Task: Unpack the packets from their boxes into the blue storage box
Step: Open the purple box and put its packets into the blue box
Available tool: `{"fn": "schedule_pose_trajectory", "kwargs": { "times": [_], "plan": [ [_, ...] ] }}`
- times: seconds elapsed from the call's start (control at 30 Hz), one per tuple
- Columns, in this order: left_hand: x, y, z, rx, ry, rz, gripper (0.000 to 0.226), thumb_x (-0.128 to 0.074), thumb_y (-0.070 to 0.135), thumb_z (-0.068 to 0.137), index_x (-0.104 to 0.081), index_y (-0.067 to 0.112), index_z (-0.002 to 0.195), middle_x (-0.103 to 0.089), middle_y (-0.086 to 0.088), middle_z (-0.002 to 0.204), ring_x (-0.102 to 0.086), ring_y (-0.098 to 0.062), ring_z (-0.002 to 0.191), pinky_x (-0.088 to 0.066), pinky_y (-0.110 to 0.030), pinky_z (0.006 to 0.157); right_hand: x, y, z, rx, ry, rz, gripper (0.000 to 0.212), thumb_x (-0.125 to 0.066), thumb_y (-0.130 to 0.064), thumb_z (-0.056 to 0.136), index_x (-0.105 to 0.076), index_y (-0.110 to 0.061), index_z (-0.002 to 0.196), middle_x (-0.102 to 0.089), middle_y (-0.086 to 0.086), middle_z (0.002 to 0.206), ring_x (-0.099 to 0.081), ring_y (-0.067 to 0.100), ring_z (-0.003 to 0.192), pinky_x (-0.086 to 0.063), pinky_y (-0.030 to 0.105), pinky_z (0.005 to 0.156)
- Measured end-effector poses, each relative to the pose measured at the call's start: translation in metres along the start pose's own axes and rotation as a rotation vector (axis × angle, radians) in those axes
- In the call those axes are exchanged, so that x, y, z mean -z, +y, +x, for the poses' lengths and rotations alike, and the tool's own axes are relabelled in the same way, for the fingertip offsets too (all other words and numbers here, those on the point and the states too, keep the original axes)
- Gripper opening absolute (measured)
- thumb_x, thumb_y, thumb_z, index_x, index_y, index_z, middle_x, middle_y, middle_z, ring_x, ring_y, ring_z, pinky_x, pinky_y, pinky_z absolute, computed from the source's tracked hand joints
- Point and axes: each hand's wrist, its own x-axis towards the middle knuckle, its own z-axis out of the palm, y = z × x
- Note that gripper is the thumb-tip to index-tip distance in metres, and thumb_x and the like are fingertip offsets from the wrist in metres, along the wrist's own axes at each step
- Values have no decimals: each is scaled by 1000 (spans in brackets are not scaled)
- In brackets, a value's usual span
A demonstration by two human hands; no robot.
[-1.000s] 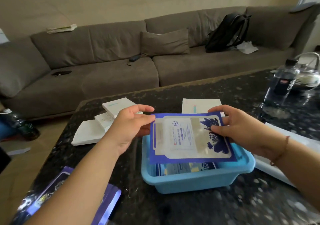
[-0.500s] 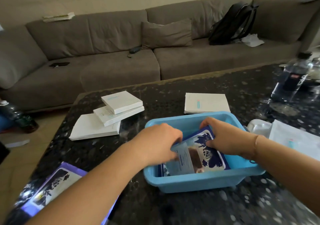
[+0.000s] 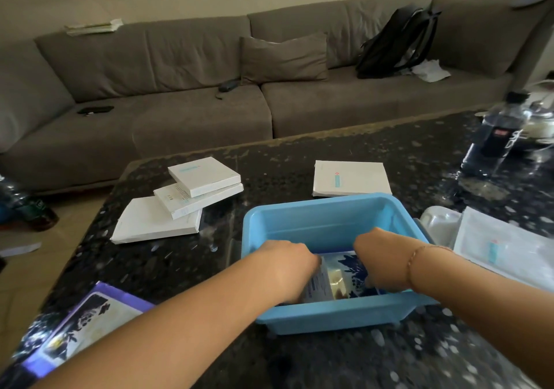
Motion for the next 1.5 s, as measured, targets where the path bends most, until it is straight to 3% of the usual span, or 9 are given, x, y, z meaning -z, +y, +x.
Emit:
{"fn": "schedule_pose_trajectory", "kwargs": {
  "times": [0.3,0.43,0.57,0.73,0.93,1.07,1.2,1.37,1.5],
  "plan": [
    [-1,6,1,34,-54,34,26,-54,11,93,-51,14,119,-61,-10,108,-60,-31,101,-42,-38,68,-5,0,23,15,-137,32,31,-69,-39,87,-57,-13,73,-56,-2,69,-55,20,74,-46,28,68],
    [2,7,1,56,-77,8,32,-55,9,93,-47,12,124,-61,-10,110,-58,-29,95,-42,-39,68,-5,5,22,38,-110,83,36,-70,-40,85,-68,-12,107,-70,5,105,-56,19,84,-49,30,79],
    [5,7,-1,64,-82,-1,32,-55,7,92,-48,12,123,-60,-10,111,-60,-31,101,-42,-39,69,-6,1,19,24,-79,42,20,-68,-32,88,-62,-13,90,-64,4,92,-56,20,80,-48,27,74],
    [51,11,-14,107,38,-59,31,-69,29,87,-58,21,115,-63,-4,110,-63,-28,102,-47,-36,71,16,12,-21,7,370,269,15,-60,-34,94,-59,-21,101,-65,5,106,-62,22,98,-46,26,77],
    [133,78,4,-113,602,-573,15,-63,41,90,-61,31,101,-66,10,88,-63,-8,84,-55,-31,75,-8,91,-96,-147,896,932,11,-69,-34,86,-63,-26,80,-70,-3,64,-67,10,56,-57,33,61],
    [147,136,66,-172,297,-904,47,-68,47,87,-56,28,128,-62,8,122,-61,-10,107,-52,-32,94,-79,159,-110,-494,1069,1225,9,-73,-23,84,-65,-26,88,-72,-3,80,-70,16,70,-59,48,70],
    [137,173,121,38,-144,-1248,85,-67,48,88,-23,17,155,-25,-5,161,-29,-29,145,-28,-48,116,-130,196,-113,-708,929,1593,35,-68,-14,89,-59,-8,123,-64,12,116,-64,25,90,-55,53,87],
    [111,195,151,245,-138,-1393,59,-57,32,98,-38,11,149,-33,-10,154,-35,-28,138,-32,-36,106,-148,215,-109,-628,757,2087,29,-60,-6,93,-59,1,121,-56,14,99,-51,26,90,-44,40,71],
    [94,202,166,331,-48,-1381,54,-60,30,95,-44,10,142,-50,-8,125,-46,-22,109,-36,-31,87,-147,225,-107,-592,659,2063,23,-64,-11,91,-63,-2,112,-55,14,102,-51,25,88,-43,36,66]
  ]
}}
